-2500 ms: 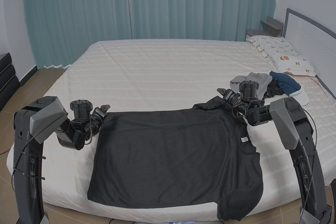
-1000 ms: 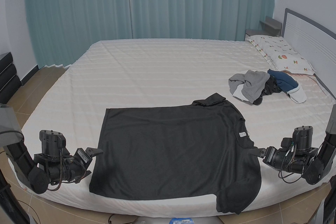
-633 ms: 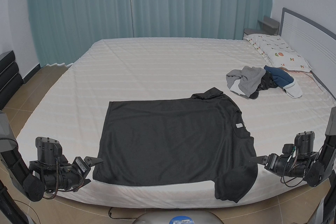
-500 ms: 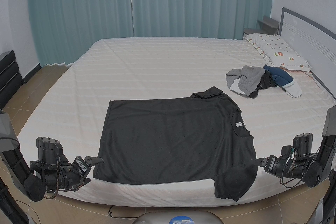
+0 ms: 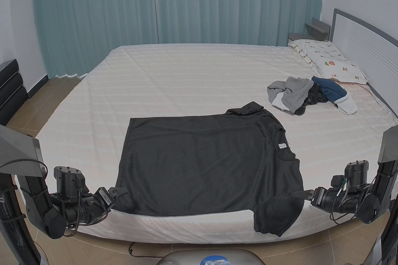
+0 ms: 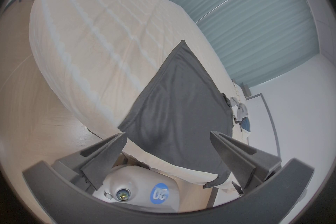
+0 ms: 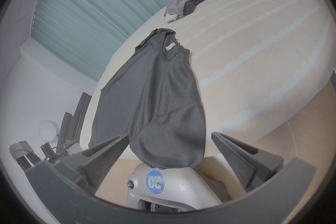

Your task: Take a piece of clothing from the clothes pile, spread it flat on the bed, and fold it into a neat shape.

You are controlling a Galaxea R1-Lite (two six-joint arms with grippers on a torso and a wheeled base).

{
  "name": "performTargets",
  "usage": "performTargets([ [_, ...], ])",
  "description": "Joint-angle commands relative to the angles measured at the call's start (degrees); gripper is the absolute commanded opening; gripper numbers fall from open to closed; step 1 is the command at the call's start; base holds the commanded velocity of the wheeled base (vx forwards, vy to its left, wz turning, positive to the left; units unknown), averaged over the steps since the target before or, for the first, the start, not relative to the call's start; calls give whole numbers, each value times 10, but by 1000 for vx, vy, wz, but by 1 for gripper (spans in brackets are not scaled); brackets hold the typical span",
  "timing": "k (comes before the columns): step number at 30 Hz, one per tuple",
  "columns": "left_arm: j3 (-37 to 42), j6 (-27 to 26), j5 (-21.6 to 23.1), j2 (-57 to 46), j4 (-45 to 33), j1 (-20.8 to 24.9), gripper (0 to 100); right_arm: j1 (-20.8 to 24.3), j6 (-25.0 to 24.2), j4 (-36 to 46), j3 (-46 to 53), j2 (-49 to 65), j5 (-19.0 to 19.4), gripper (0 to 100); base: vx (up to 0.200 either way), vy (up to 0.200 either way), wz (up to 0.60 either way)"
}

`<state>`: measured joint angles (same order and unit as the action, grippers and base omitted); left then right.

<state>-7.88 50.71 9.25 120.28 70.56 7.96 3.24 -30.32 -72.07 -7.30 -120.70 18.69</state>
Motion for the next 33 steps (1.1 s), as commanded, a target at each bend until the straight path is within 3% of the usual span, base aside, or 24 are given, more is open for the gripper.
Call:
performTargets([
  [1, -4, -1, -9, 29, 1, 3, 100, 1, 0, 0, -1, -3, 0, 100, 0, 0, 0],
  [8, -35, 1, -16, 54, 1, 3, 100, 1, -1, -1, -2, -2, 0, 100, 0, 0, 0],
  [16, -64, -1, -66, 84, 2, 9, 100, 1, -3, -35, 2, -8, 0, 100, 0, 0, 0],
  [29, -75, 5, -68, 84, 1, 17, 100, 4, -3, -35, 4, -9, 0, 100, 0, 0, 0],
  [30, -73, 5, -68, 84, 1, 17, 0, 4, -3, -35, 3, -9, 0, 100, 0, 0, 0],
  [33, -69, 5, -70, 82, 1, 16, 0, 4, -3, -35, 4, -9, 0, 100, 0, 0, 0],
])
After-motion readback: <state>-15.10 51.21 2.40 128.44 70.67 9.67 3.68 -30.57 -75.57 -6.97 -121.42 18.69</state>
